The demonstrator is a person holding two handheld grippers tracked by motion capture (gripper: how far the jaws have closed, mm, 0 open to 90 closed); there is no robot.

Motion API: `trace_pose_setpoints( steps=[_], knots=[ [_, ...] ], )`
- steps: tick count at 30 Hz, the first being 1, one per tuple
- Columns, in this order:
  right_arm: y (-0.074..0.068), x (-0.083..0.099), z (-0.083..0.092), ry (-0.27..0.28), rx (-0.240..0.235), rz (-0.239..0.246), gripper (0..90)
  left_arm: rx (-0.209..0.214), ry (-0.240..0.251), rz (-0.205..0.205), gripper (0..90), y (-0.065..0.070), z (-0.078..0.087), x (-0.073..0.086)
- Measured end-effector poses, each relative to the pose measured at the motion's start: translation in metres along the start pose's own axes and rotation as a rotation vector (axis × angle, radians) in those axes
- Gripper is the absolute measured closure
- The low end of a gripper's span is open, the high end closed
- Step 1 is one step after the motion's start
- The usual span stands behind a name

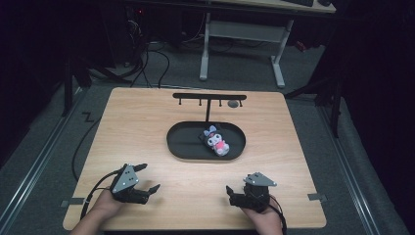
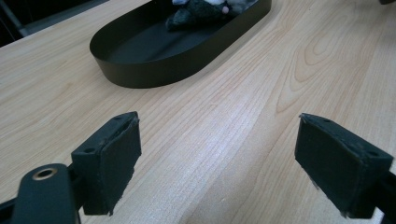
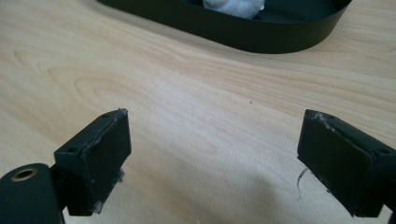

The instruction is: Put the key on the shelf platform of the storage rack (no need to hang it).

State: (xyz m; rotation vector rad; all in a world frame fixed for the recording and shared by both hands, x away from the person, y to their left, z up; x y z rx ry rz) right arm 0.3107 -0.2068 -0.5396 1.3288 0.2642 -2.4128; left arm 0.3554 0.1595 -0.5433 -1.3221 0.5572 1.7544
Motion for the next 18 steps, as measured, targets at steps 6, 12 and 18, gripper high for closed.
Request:
trace_pose_setpoints(
  steps=[6,12,18],
  knots=[
    [0.0021,0.0007,-0.0011,0.03,0.029,-0.006,9.9,0.002,-0.007,-0.005,15.4,0.0004,-0.0006,-0.0001],
    [0.0022,0.0052,-0.0043,0.006,0.022,-0.003,9.8,0.002,-0.006,-0.003,15.4,0.0001,-0.0007,0.0],
    [0.001,0.0044,-0.0056,0.009,0.021,-0.005,9.2,0.004,-0.004,-0.002,15.4,0.0002,-0.0006,-0.0001]
  ],
)
Point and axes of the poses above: each handheld gripper's, and its own axes: z roughly backward along the jaws, x roughly out of its underside, y roughly to its right, the point moved 4 cm from there along -z, roughly forward along the jaws, and after that the axes turned 8 degrees about y, right-handed, at the moved point
